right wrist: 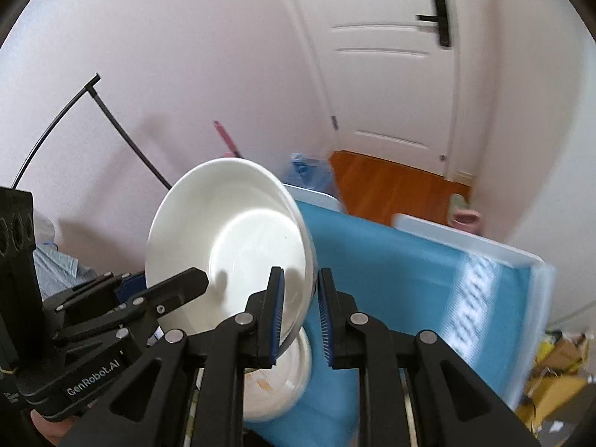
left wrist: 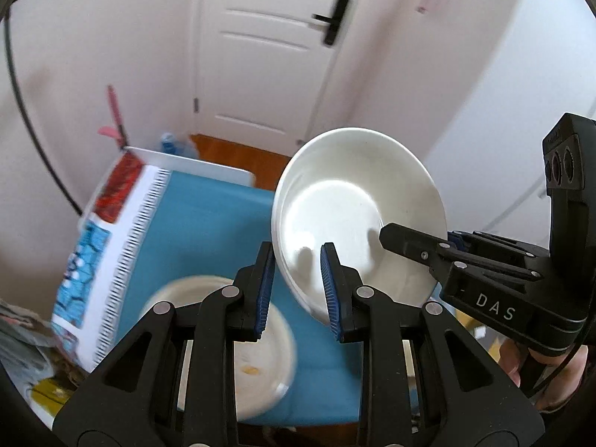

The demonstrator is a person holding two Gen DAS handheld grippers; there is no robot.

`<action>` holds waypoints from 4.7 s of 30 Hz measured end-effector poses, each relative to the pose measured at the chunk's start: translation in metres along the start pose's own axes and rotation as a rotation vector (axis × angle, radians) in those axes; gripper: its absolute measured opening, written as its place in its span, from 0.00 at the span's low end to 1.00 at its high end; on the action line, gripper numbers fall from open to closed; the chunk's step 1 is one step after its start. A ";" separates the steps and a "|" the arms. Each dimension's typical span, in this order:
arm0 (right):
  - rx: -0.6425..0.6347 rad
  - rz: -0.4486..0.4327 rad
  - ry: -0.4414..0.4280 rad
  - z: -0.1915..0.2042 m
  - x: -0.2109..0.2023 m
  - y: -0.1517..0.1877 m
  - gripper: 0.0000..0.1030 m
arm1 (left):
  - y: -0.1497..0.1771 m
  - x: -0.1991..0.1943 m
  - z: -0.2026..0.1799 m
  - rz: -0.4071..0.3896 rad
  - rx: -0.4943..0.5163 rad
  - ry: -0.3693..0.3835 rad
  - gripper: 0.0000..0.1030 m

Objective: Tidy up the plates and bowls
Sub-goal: 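Carry the white bowl with both grippers and lower it into the cream bowl, then grasp the rim of the beige basin holding the bowls with both grippers, then lift the beige basin with the nested bowls using both grippers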

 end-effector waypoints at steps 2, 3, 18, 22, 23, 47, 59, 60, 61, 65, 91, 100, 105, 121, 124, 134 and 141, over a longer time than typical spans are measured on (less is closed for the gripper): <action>0.023 -0.011 0.019 -0.021 -0.022 0.010 0.16 | 0.004 0.001 -0.028 0.009 0.019 0.032 0.22; 0.036 -0.015 0.031 -0.031 -0.030 0.016 0.16 | 0.007 0.003 -0.041 0.017 0.027 0.050 0.22; 0.307 0.024 0.203 -0.160 -0.054 0.093 0.16 | 0.064 0.072 -0.161 0.263 0.229 0.209 0.22; 0.358 0.056 0.213 -0.175 -0.043 0.112 0.16 | 0.078 0.089 -0.166 0.317 0.264 0.199 0.22; 0.362 0.060 0.217 -0.175 -0.044 0.118 0.16 | 0.080 0.092 -0.166 0.326 0.272 0.194 0.22; 0.365 0.116 0.294 -0.189 -0.006 0.136 0.16 | 0.089 0.129 -0.167 0.440 0.399 0.101 0.22; 0.368 0.129 0.327 -0.187 -0.004 0.135 0.16 | 0.091 0.134 -0.168 0.461 0.441 0.075 0.22; 0.368 0.130 0.330 -0.187 -0.004 0.135 0.16 | 0.092 0.134 -0.168 0.463 0.443 0.074 0.22; 0.368 0.130 0.334 -0.187 -0.004 0.135 0.16 | 0.092 0.135 -0.168 0.466 0.445 0.072 0.22; 0.360 0.135 0.351 -0.186 -0.004 0.135 0.16 | 0.094 0.136 -0.169 0.473 0.452 0.063 0.22; 0.397 0.152 0.369 -0.188 -0.006 0.135 0.18 | 0.092 0.137 -0.168 0.484 0.440 0.074 0.22; 0.432 0.108 0.281 -0.189 -0.029 0.128 0.18 | 0.067 0.106 -0.155 0.413 0.389 0.127 0.22; 0.386 -0.008 0.186 -0.185 -0.082 0.116 0.24 | 0.033 0.056 -0.131 0.248 0.335 0.138 0.23; 0.176 0.185 0.402 -0.201 -0.054 0.150 0.96 | 0.089 0.096 -0.113 0.416 0.537 0.040 0.99; 0.169 0.233 0.411 -0.206 -0.039 0.152 0.96 | 0.098 0.107 -0.114 0.445 0.532 0.062 0.99; 0.055 0.388 0.431 -0.208 -0.002 0.161 0.66 | 0.115 0.144 -0.126 0.546 0.527 0.168 0.70; 0.061 0.401 0.371 -0.212 0.017 0.163 0.39 | 0.122 0.159 -0.137 0.560 0.508 0.230 0.42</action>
Point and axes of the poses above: each gripper's, at about its wrist camera, not at the fingertips, and x roughly the way its jaws point, z to its left, y to its underside, the point moved 4 cm from there along x, roughly the way its jaws point, and after that the axes turned 15 degrees about x, right-handed, at the moved point
